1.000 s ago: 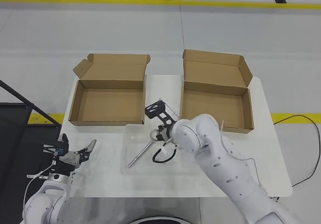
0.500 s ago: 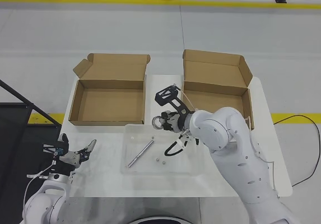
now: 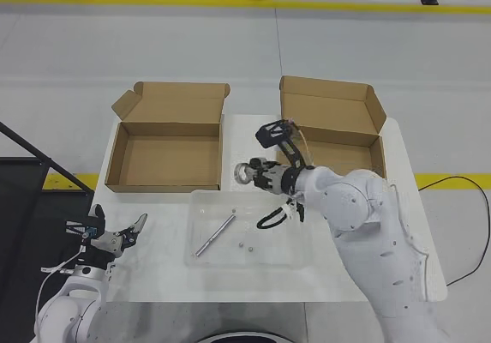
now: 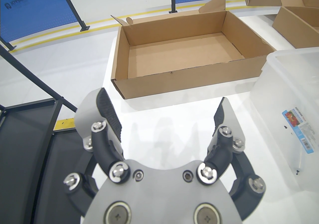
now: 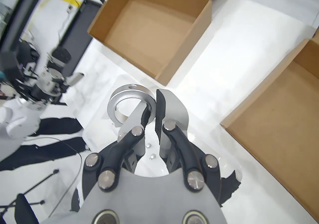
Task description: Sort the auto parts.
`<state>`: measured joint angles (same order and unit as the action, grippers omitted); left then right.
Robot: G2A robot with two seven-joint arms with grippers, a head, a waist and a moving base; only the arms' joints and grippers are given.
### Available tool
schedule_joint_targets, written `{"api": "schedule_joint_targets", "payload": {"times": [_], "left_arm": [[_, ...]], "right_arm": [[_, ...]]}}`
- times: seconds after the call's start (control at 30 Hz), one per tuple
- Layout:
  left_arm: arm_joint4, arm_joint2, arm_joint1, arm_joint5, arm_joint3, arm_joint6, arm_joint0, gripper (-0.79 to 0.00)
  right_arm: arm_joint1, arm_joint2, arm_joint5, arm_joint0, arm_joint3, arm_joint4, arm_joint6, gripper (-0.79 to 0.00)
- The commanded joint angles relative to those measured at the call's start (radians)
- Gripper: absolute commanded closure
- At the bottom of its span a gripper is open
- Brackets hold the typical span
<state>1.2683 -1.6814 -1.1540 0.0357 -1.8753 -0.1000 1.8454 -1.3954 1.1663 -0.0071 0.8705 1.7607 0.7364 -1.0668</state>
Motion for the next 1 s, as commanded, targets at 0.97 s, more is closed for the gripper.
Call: {"api": "schedule_joint_targets", "payload": {"times": [0.97], "left_arm": [[0.000,0.000,0.000,0.000,0.000,0.000,0.000,-0.785]], "right_arm": [[0.046,0.109,0.110,-0.040,-0.166,0.300,0.173,0.000]]}}
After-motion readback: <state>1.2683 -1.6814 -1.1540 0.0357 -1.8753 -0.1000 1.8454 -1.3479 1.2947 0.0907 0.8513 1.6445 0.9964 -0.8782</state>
